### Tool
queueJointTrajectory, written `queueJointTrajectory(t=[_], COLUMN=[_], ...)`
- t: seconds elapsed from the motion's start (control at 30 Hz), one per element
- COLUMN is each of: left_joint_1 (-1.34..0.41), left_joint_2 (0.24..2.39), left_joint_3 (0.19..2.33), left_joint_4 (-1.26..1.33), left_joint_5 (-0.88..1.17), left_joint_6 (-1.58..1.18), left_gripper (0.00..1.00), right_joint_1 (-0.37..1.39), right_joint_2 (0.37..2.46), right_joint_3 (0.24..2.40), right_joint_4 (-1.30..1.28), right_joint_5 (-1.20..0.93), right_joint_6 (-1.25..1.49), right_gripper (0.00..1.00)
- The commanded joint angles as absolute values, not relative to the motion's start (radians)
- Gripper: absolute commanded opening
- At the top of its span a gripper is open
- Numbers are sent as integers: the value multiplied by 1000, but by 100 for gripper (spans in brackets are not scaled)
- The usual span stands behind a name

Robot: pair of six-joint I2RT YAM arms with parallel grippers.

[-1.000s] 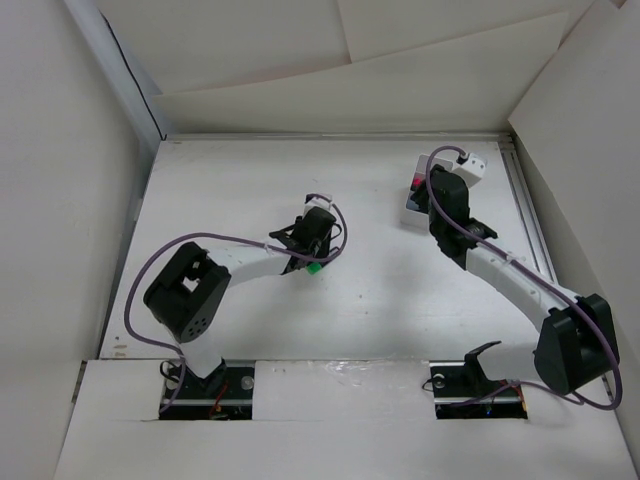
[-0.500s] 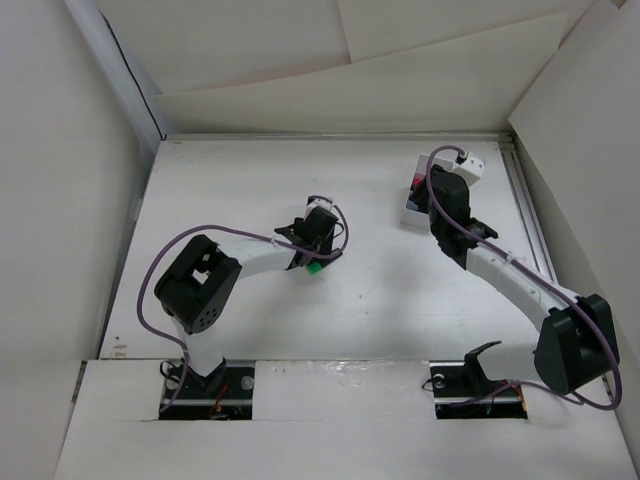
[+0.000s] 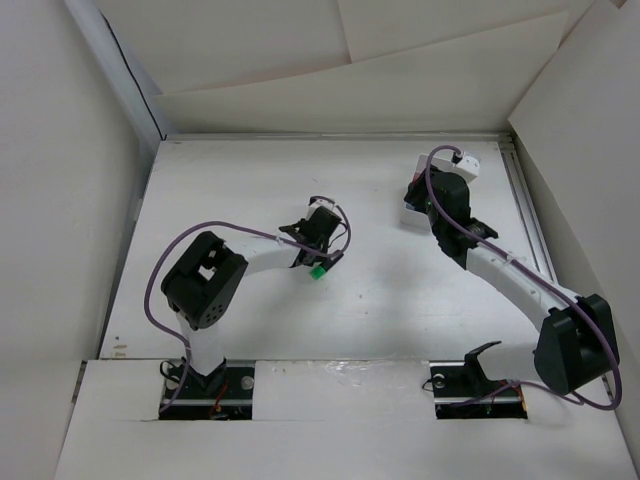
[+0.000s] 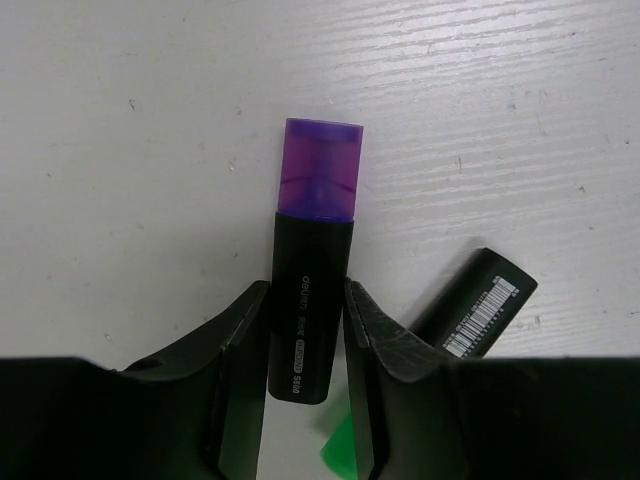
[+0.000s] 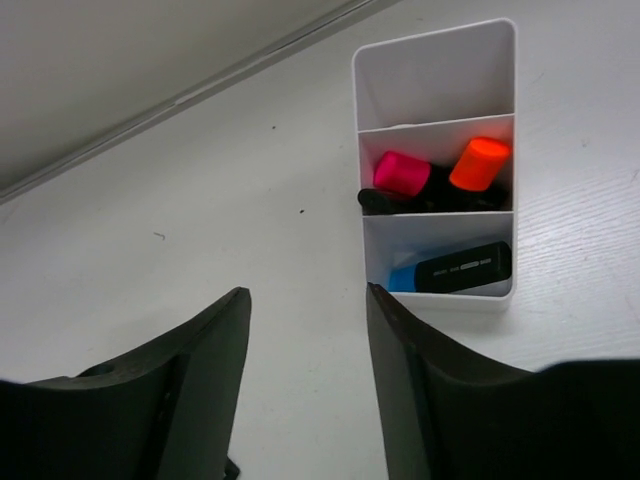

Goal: Sort the stationery into containers
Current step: Pick up the pen from the center of the board.

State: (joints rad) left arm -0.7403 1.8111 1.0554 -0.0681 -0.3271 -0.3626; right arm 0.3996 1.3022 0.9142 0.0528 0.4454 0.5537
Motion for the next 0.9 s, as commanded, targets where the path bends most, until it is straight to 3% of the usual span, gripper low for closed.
queueJointTrajectory(t=[0.0,0.27,0.63,0.87], left_joint_1=[-756,-776,-776,-776], left_joint_2=[1761,1509,1244,1195], left_joint_3=[1068,947,750,706], left_joint_4=[-81,46,310,374], left_joint_5=[-373,-426,-114,-5], left_joint_6=[-374,-394,-336,-316], left_gripper=[12,9,10,11], right_joint_1=[396,396,434,524], right_joint_2=[1290,1281,1356,1410], right_joint_3=[923,954,996,1058], right_joint_4=[89,89,140,149], right_joint_5=[356,16,-429,-465], right_joint_6=[543,552,565,565], right_gripper=[58,80,87,90])
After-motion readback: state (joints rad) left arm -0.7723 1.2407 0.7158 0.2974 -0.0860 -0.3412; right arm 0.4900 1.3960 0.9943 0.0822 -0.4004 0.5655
